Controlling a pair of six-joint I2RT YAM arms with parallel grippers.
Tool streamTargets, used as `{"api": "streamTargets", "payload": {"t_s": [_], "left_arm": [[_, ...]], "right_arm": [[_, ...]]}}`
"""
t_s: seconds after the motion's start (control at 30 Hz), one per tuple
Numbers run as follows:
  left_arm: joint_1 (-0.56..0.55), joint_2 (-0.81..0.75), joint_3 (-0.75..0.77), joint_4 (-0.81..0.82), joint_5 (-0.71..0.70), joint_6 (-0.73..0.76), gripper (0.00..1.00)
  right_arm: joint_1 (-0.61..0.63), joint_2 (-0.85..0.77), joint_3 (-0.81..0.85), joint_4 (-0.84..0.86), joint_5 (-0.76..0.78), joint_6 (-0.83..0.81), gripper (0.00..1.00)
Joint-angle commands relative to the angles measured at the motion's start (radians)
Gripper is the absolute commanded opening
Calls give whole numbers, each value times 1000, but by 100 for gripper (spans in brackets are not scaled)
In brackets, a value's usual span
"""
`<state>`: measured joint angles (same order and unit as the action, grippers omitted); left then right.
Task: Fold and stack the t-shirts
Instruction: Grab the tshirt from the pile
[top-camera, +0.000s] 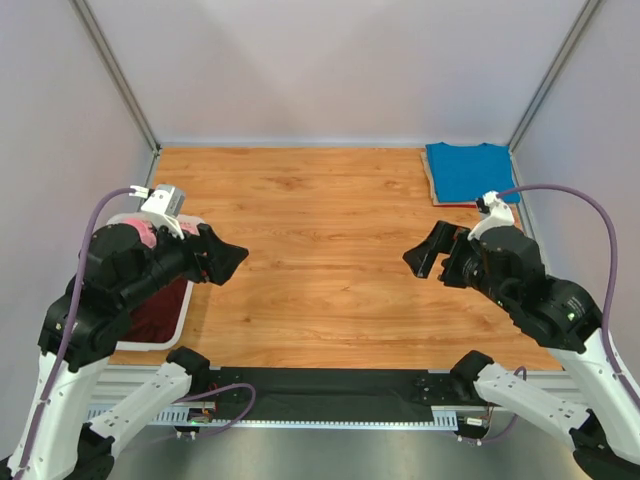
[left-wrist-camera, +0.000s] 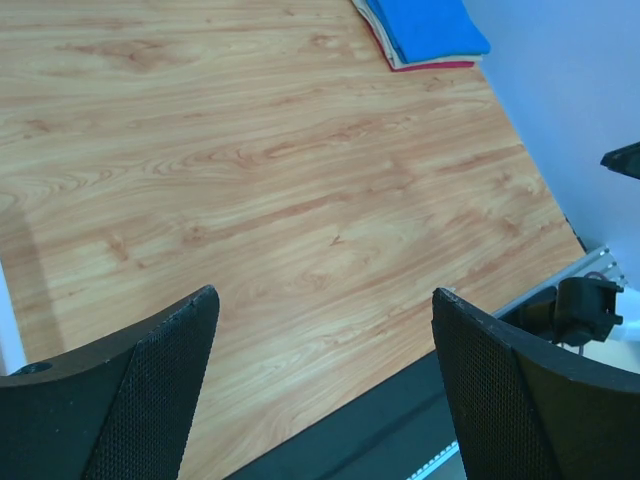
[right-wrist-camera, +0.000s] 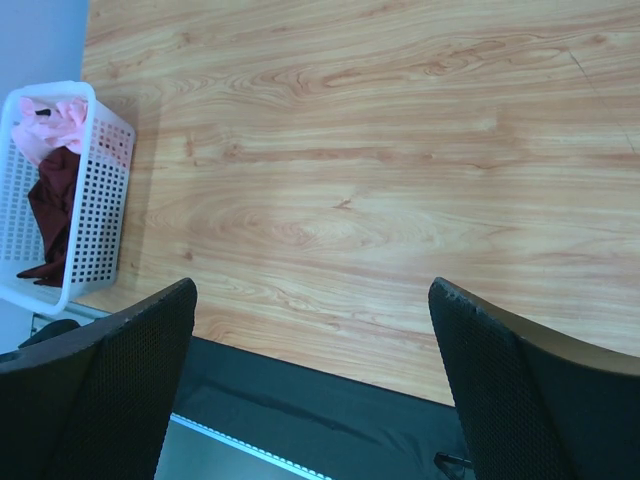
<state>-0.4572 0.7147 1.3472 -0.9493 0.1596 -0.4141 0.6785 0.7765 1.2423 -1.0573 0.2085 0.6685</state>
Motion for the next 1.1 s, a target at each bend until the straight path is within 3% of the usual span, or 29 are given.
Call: {"api": "streamTargets", "payload": {"t_s": [0.0,0.13,0.17,0.27,0.37,0.5,0.6,0.73,0.93,1.07], "left_arm": [[2,8,-14,15,-12,-17,93],[2,15,-62,41,-153,-12,93],[3,41,-62,40,-251,-17,93],[75,139,-28,18,-347,-28,93],[271,219,-11,55,-223,-64,93],[593,311,-126,196,-63,-182,89],[734,406,-178,230,-5,-253,87],[770,488,-243,322,-58,-258,86],[772,614,-276,336,-158,-246,85],[772,640,-330,366,-207,-258,79]], "right_arm": [[4,-32,-6,23,19,17,100],[4,-52,-18,28,11,19,100],[4,-59,-23,28,6,20,100],[4,-75,-47,40,-12,19,100],[4,-98,-85,69,-20,10,100],[3,-111,-112,88,-29,-7,100],[3,-125,-118,97,-69,-15,100],[4,-161,-145,128,-98,-40,100],[4,-183,-139,117,-100,-83,100],[4,-201,-149,100,-46,-96,100]]}}
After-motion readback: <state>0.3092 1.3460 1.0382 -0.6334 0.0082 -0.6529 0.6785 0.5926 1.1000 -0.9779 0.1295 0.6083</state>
